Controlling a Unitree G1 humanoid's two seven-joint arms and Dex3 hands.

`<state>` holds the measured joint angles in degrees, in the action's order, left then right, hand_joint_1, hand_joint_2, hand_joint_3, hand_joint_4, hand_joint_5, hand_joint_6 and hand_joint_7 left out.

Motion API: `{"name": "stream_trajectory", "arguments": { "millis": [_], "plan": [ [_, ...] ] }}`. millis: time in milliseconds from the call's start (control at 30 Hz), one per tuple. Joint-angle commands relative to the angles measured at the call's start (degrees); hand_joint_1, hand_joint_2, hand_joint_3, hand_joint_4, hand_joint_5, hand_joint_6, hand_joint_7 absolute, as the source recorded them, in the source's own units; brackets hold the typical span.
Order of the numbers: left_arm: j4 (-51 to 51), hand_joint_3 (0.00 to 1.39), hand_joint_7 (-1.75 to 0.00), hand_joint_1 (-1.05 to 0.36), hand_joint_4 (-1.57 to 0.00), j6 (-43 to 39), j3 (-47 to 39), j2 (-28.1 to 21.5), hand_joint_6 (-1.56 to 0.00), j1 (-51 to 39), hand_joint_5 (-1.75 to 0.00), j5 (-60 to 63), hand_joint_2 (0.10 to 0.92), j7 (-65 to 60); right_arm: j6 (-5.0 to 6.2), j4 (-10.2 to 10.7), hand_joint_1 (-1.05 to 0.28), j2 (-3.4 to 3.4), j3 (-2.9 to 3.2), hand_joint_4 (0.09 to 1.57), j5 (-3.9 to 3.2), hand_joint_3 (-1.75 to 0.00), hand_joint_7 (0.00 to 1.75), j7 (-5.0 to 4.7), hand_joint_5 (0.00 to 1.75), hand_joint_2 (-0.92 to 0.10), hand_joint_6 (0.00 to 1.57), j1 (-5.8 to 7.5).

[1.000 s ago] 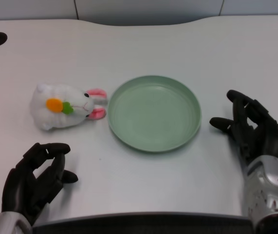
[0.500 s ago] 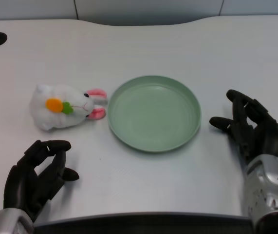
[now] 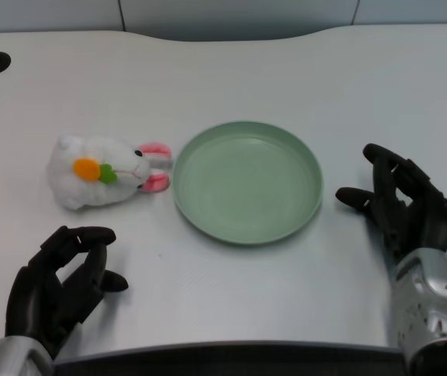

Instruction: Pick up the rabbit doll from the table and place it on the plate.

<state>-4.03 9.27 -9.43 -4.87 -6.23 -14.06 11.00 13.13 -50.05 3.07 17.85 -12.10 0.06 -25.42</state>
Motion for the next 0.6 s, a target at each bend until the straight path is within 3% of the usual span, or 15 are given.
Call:
{"name": "stream_trajectory", "arguments": {
  "millis": [33,167,300,500,567,600],
  "plan": [
    [1.79,0.56,-1.37,-0.44,-0.41,-2.33,0.39,-1.17,-0.40,-0.74,-1.75,-0.47,0.921,2.86,0.68,0.30,-0.32,-0.06,-0.38,0.71,0.24,-0.31,0.49,-0.26,1.00,-0.92,0.69,-0.13],
    [3.52,0.55,-1.37,-0.45,-0.41,-5.58,0.32,-1.97,-0.39,0.52,-1.75,0.83,0.921,3.52,0.52,-0.08,-0.31,-0.05,-0.17,0.72,0.16,-0.31,0.49,-0.36,0.99,-0.92,0.69,-0.36],
    [5.58,0.62,-1.39,-0.43,-0.46,-10.02,0.56,-6.44,-0.38,5.48,-1.75,3.45,0.921,5.47,0.08,0.59,-0.31,-0.50,-0.30,0.74,0.10,-0.31,0.48,-0.56,0.99,-0.92,0.69,-0.20],
    [7.47,0.56,-1.36,-0.44,-0.41,-10.79,1.14,-11.20,-0.39,11.68,-1.73,8.90,0.921,4.32,-0.35,1.32,-0.31,-0.89,-0.64,0.75,0.43,-0.32,0.48,-1.34,1.00,-0.92,0.69,0.05],
    [7.09,0.56,-1.36,-0.44,-0.41,-11.32,2.07,-13.32,-0.40,13.53,-1.73,12.14,0.921,4.21,-0.24,1.22,-0.31,-0.98,-0.56,0.75,0.22,-0.32,0.48,-1.26,1.01,-0.92,0.69,0.04],
    [6.63,0.51,-1.25,-0.42,-0.43,-12.05,3.15,-15.66,-0.43,15.35,-1.63,15.38,0.921,4.49,-0.25,1.07,-0.31,-1.02,-0.47,0.74,0.11,-0.31,0.48,-1.33,1.01,-0.92,0.68,-0.03]
  ]
}}
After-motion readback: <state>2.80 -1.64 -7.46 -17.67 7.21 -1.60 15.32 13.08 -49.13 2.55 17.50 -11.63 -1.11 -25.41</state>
